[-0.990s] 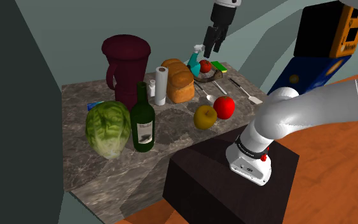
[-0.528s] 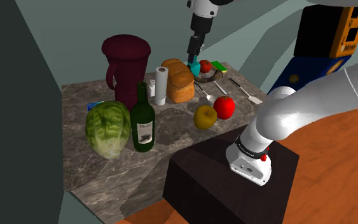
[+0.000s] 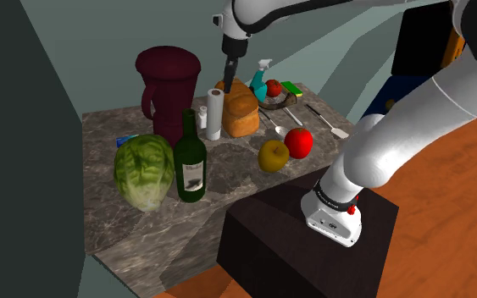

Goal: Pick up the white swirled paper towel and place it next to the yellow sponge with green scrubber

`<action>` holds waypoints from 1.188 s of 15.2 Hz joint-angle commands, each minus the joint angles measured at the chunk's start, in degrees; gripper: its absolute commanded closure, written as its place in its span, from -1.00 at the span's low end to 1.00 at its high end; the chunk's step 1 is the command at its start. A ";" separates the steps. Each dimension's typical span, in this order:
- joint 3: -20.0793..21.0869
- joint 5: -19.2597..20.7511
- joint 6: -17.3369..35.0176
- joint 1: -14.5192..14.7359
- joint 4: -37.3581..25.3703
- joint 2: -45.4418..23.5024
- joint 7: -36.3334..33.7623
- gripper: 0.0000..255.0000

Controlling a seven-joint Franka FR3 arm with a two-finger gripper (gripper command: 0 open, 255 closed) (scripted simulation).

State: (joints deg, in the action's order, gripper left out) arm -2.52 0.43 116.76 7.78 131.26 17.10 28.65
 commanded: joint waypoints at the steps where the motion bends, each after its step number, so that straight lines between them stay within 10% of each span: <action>1: 0.31 0.32 3.08 0.92 -1.60 -3.82 2.72 -1.00; 18: 0.85 0.73 12.45 1.97 -1.05 -11.62 5.99 -1.00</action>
State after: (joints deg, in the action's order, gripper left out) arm -1.67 1.17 129.19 9.74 130.21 5.49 34.63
